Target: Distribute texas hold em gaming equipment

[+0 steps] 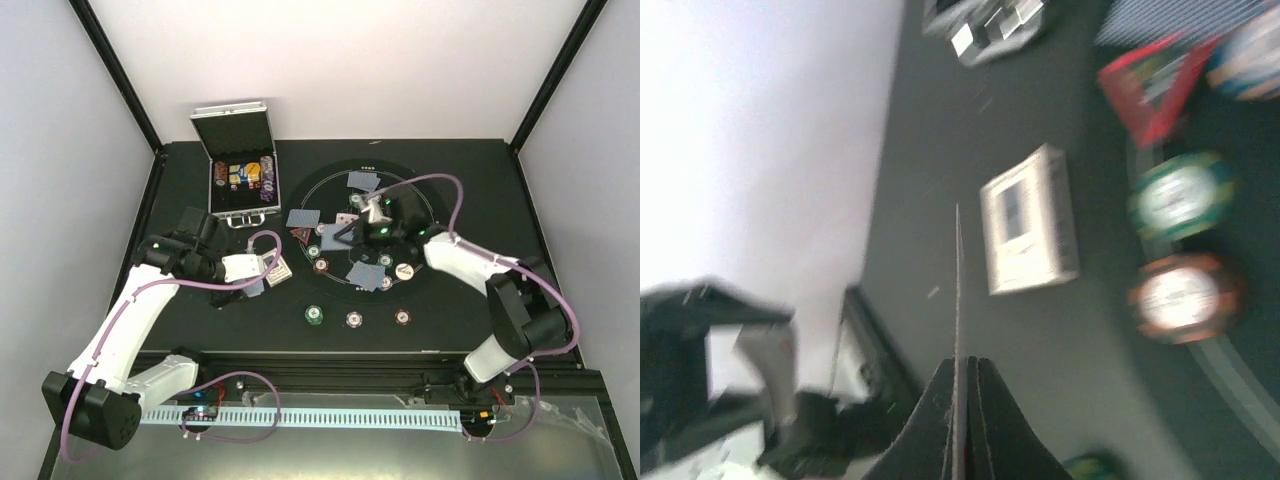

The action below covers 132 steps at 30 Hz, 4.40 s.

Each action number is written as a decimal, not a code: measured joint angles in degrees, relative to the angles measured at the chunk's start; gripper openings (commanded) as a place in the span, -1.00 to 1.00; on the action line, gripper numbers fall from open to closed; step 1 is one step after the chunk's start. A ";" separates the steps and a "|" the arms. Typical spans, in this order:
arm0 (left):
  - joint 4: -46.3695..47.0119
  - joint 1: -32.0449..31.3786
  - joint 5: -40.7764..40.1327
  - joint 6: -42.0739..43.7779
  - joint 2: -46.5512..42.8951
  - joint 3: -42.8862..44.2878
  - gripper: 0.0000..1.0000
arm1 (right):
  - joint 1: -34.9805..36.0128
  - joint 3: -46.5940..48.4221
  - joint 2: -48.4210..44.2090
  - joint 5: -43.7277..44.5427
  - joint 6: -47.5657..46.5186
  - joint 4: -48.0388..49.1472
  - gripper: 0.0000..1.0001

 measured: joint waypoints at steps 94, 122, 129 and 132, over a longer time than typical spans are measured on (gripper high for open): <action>0.22 0.00 1.40 -1.05 1.03 -0.11 -0.97 | 21.46 8.85 19.87 -2.58 18.82 26.69 0.00; 0.24 0.00 -0.15 -1.20 1.25 -0.11 -0.97 | 13.44 2.93 8.72 -2.64 10.75 16.85 -0.98; 1.84 0.00 -1.27 -1.18 1.53 -1.38 -0.97 | 0.13 -2.49 3.43 -2.47 6.58 9.99 -0.98; 4.28 0.15 -2.84 -1.20 2.89 -3.50 -0.97 | -9.53 -2.75 1.01 -2.23 2.71 5.20 -0.98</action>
